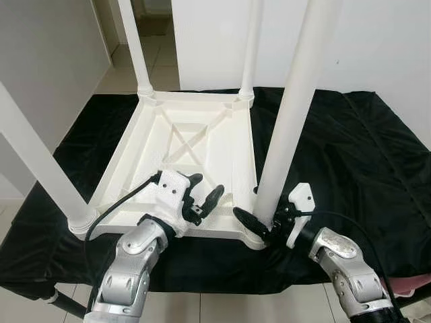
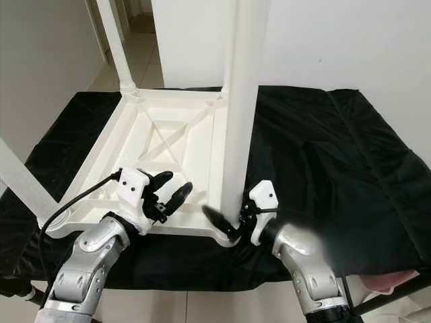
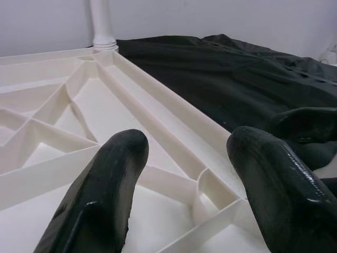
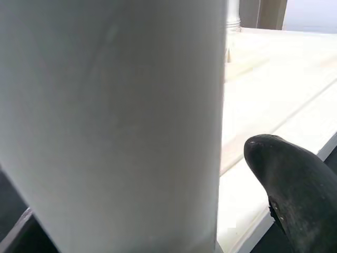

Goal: Building children table

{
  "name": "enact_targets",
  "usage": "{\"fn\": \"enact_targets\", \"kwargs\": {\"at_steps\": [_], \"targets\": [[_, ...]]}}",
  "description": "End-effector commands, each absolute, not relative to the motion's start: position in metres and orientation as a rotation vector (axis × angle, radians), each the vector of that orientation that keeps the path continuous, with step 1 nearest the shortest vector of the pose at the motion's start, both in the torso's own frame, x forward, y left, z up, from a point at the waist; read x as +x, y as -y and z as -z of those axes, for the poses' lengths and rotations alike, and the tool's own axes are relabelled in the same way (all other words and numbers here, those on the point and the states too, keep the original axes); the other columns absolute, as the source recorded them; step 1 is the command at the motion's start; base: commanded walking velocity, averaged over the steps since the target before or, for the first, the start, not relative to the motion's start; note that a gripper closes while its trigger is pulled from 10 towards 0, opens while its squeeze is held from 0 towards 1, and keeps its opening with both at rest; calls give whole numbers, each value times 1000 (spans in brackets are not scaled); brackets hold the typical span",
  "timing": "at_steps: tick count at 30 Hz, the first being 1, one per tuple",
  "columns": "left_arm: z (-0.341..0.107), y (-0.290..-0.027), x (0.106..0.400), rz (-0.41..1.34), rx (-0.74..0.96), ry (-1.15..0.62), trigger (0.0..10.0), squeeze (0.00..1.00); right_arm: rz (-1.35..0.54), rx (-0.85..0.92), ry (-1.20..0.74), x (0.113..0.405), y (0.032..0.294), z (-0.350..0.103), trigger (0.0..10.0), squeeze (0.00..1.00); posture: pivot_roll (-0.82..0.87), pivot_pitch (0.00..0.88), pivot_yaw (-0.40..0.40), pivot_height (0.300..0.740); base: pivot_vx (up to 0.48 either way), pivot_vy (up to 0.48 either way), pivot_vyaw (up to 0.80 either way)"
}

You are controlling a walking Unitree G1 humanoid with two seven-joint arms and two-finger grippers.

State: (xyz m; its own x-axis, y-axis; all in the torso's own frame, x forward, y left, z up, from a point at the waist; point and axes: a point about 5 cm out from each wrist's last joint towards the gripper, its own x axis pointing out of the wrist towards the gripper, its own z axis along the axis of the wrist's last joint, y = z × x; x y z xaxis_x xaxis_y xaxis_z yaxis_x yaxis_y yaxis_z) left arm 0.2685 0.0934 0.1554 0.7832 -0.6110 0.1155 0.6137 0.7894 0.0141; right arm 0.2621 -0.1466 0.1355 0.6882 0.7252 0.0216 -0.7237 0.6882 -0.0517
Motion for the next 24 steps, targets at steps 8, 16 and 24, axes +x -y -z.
{"fn": "enact_targets", "kwargs": {"at_steps": [8,16,24], "targets": [[-148,-93,268,658,-8,69,10000,0,-665,-67,67,265,182,-140,10000,0,-60,56,60,740,0,0,0],[-148,-85,273,706,-9,58,10000,0,-561,-75,55,272,203,-135,10000,0,-68,66,84,740,0,0,0],[-148,-69,274,711,-56,29,10000,0,-504,-71,106,275,206,-140,10000,0,-99,59,109,740,0,0,0]]}}
